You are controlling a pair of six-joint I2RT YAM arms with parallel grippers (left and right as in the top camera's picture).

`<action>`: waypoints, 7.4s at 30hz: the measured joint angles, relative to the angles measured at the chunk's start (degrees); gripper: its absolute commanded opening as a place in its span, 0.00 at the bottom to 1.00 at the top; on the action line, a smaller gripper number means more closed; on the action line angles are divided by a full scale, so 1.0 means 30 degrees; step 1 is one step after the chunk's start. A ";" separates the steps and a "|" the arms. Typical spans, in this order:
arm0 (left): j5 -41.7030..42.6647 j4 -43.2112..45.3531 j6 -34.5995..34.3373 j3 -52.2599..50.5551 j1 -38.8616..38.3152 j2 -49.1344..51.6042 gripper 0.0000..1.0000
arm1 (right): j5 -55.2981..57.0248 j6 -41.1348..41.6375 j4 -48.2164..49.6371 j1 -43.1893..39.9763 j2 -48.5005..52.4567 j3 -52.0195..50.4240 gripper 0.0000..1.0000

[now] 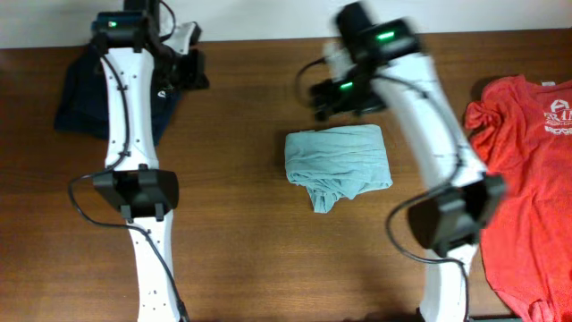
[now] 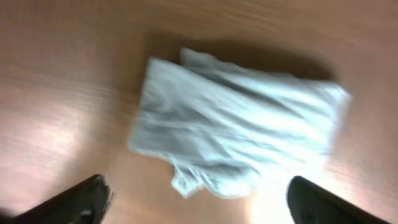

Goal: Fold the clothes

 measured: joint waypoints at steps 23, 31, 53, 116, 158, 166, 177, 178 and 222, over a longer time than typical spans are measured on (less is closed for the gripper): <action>0.2645 0.1035 0.3446 -0.3198 -0.6448 0.2229 0.00 | -1.1905 -0.7817 0.4634 -0.3905 -0.0408 -1.2750 0.04; 0.3818 0.2142 0.3446 -0.3206 -0.6426 0.3869 0.00 | -1.3835 -0.8102 1.0105 -0.3905 -0.0401 -1.7231 0.04; 0.4699 0.2419 0.3264 -0.3096 -0.6484 0.5792 0.00 | -1.2407 -0.3279 1.2305 -0.4830 -0.0415 -2.0801 0.04; 0.1967 -0.0109 0.0393 -0.2310 -0.8021 0.1858 0.00 | -0.7257 -0.3155 0.9508 -0.5202 0.0561 -1.1992 0.11; 0.1515 0.1319 0.0255 -1.2692 -0.9704 0.1311 0.00 | -0.5865 -0.3147 0.9770 -0.5202 0.0379 -1.1919 0.12; 0.1319 0.1785 -0.0838 -1.1380 -0.9639 0.0182 0.00 | -0.5872 -0.3133 0.8306 -0.5202 0.0386 -1.1315 0.18; -0.3759 0.2062 -0.4065 -0.8204 -0.8021 -0.5289 0.74 | -0.2754 -0.2208 0.4787 -0.5202 0.0262 -0.8874 0.23; -0.3949 0.2353 -0.4291 -0.8612 -0.7868 -0.5282 0.77 | -0.2441 -0.2106 0.4721 -0.5202 0.0262 -0.8881 0.26; -0.2951 0.9901 -0.6448 -1.8440 -1.0921 -0.4226 0.99 | -0.0772 -0.1785 0.8881 -0.5202 0.0262 -1.4163 0.61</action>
